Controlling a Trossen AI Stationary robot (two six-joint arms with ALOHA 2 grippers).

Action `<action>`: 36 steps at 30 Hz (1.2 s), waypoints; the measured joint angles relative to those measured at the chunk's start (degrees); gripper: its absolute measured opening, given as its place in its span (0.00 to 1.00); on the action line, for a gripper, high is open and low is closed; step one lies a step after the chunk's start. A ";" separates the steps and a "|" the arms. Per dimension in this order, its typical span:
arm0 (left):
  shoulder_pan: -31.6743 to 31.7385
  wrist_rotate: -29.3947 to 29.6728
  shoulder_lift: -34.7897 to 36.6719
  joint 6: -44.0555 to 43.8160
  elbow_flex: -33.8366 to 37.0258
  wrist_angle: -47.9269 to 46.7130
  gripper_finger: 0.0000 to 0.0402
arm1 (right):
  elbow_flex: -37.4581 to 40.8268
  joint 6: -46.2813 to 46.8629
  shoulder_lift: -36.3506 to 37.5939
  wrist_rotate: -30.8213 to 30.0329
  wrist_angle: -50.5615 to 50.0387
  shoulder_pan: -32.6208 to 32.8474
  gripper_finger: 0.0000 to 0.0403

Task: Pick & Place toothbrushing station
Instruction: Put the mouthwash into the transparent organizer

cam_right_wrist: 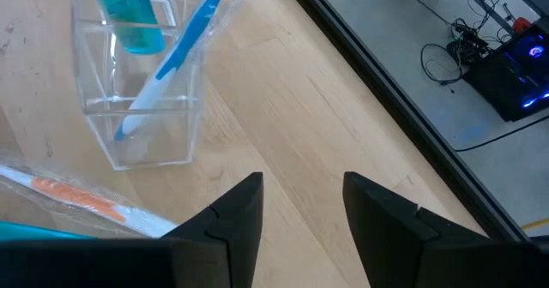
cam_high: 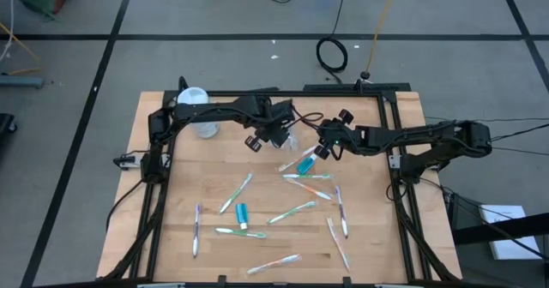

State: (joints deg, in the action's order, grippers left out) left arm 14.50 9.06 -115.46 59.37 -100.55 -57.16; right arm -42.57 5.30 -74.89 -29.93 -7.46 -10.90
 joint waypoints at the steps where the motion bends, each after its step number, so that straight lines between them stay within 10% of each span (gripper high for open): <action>1: 0.00 0.21 -0.27 -0.36 0.00 -0.18 0.22 | 0.00 0.00 0.00 0.00 0.00 0.00 0.38; 28: 0.85 7.06 -2.25 -3.18 0.00 -1.63 0.23 | 0.00 -1.49 0.02 0.20 2.79 0.02 0.38; 36: 0.44 7.63 -3.75 -4.45 0.06 -1.16 0.39 | 0.04 -1.63 0.02 0.20 2.75 0.11 0.38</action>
State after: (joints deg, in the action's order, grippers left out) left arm 14.94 16.69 -119.21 54.92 -100.49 -58.32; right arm -42.52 3.67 -74.87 -29.73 -4.71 -10.79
